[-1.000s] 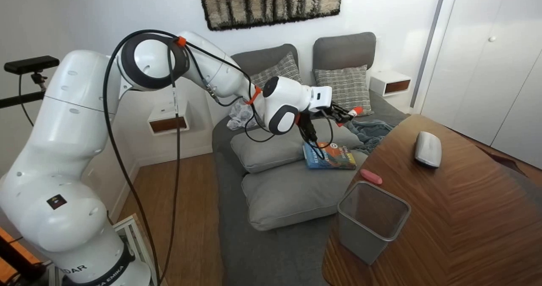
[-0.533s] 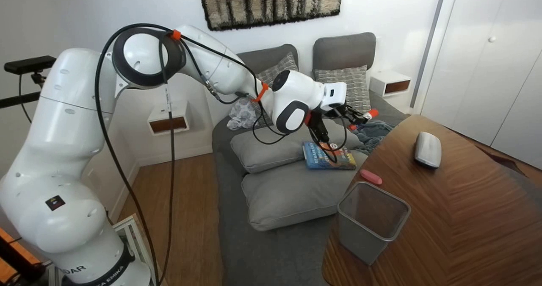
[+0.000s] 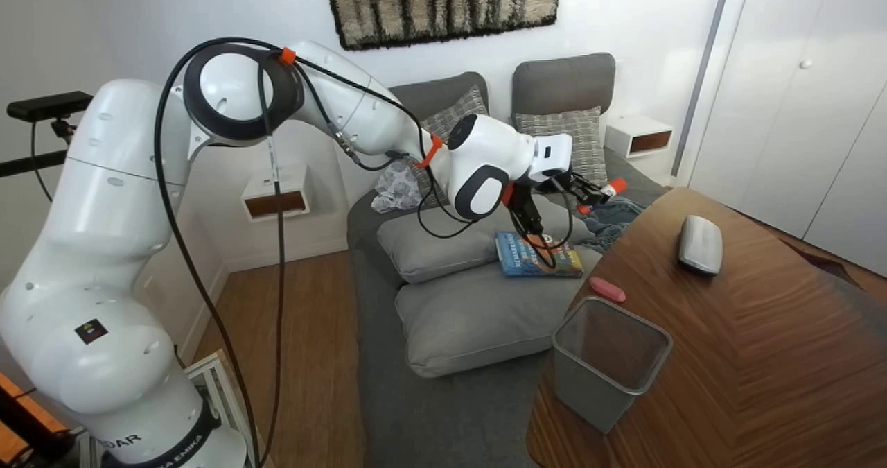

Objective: Pick up the glue stick from the gray pillow and put it on the bed

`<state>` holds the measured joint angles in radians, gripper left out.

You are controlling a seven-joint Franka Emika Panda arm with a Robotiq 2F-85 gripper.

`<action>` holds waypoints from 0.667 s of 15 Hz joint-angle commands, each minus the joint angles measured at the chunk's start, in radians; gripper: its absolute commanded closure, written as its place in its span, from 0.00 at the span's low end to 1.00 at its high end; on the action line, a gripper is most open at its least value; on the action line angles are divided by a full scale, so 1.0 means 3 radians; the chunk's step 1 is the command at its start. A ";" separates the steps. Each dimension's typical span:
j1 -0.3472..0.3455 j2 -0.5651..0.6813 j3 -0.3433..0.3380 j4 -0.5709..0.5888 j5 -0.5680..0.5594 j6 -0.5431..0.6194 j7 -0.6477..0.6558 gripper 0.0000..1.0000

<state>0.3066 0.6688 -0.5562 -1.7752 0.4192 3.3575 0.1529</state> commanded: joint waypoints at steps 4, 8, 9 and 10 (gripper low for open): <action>-0.0436 -0.0209 0.0358 0.0025 -0.0090 -0.0112 0.0012 0.92; -0.0927 -0.0353 0.0837 0.0118 -0.0099 -0.0202 0.0185 0.92; -0.1052 -0.0404 0.0963 0.0130 -0.0214 -0.0245 0.0100 0.92; -0.1113 -0.0433 0.0990 0.0141 -0.0263 -0.0288 0.0069 0.92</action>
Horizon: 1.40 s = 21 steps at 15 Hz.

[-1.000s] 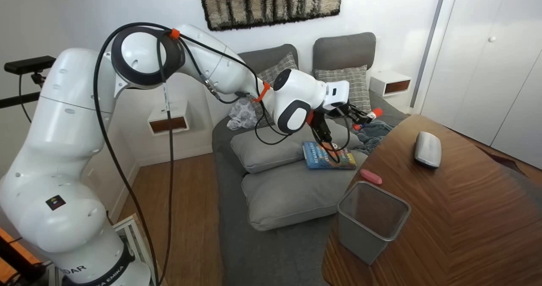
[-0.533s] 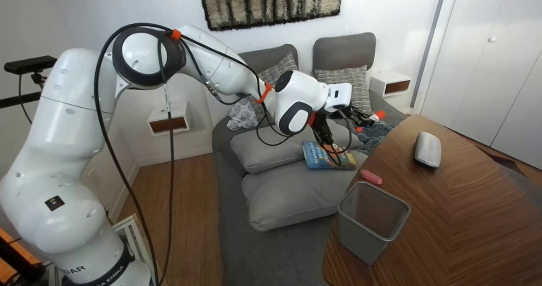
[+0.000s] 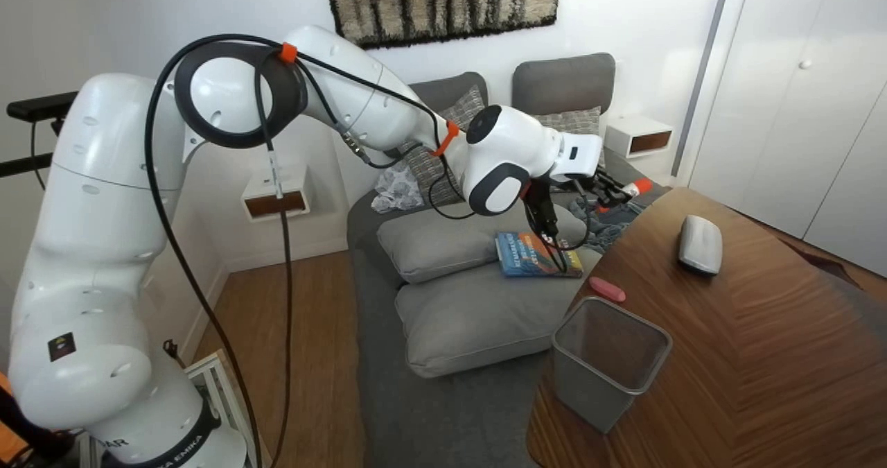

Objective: Pick up the glue stick from the gray pillow and put it on the bed

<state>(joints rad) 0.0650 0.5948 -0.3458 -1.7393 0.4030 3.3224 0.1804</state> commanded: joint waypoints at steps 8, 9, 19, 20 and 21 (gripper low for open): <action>-0.0382 -0.0275 0.0109 0.0102 -0.0419 -0.0793 -0.0415 0.92; -0.0380 -0.0264 0.0106 0.0115 -0.0418 -0.0849 -0.0453 0.92; -0.0275 0.0025 -0.0237 0.0479 -0.0551 -0.1004 -0.0458 0.92; -0.0281 0.0060 -0.0233 0.0533 -0.0549 -0.1039 -0.0474 0.92; -0.0285 0.0095 -0.0230 0.0585 -0.0546 -0.1074 -0.0483 0.92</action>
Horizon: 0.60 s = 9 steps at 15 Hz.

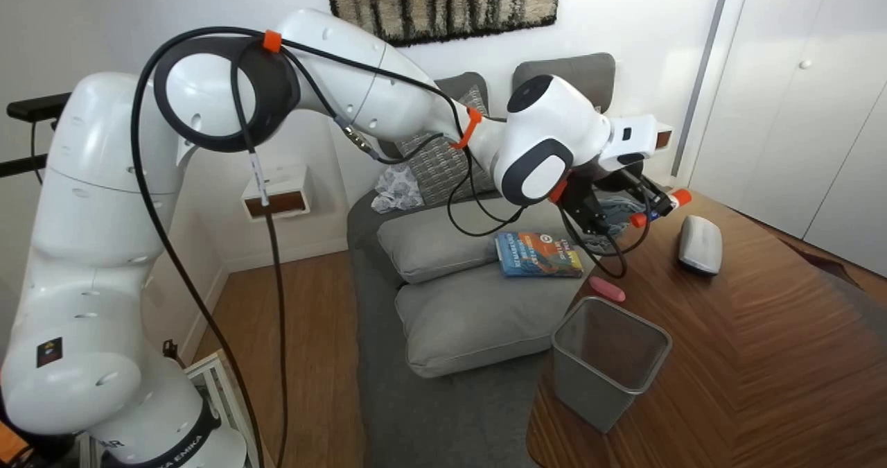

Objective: Pick up the glue stick from the gray pillow and put it on the bed

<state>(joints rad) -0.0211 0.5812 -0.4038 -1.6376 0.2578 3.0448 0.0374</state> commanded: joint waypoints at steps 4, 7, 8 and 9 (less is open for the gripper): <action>-0.0231 0.0203 0.0235 0.0439 -0.0467 -0.0383 0.0140 0.92; -0.0308 0.0237 0.0298 0.0538 -0.0591 -0.0548 0.0134 0.92; -0.0375 0.0219 0.0381 0.0560 -0.0598 -0.0607 0.0064 0.92; -0.0425 0.0210 0.0443 0.0579 -0.0605 -0.0647 0.0027 0.92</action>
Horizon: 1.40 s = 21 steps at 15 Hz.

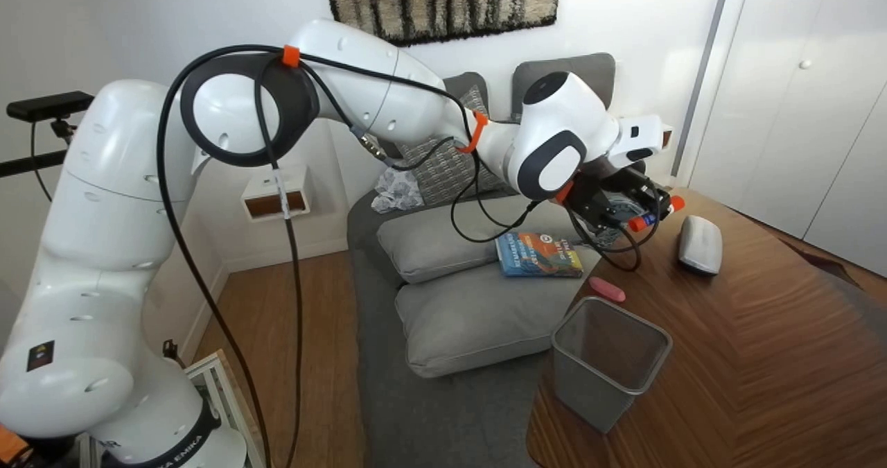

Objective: Pick up the glue stick from the gray pillow and put it on the bed

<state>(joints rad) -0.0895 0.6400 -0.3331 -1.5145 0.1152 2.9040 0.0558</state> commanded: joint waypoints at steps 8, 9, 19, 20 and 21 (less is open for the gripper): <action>-0.0437 0.0023 0.0506 0.0283 -0.0232 -0.0491 -0.0385 0.92; -0.0455 0.0029 0.0522 0.0296 -0.0251 -0.0510 -0.0430 0.92; -0.0550 0.0036 0.0591 0.0279 -0.0338 -0.0471 -0.0710 0.30; -0.0539 0.0033 0.0578 0.0279 -0.0339 -0.0432 -0.0673 0.24; -0.0524 0.0010 0.0578 0.0252 -0.0316 -0.0366 -0.0621 0.17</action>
<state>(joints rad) -0.2342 0.6422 -0.1752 -1.4550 0.0418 2.7772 -0.1509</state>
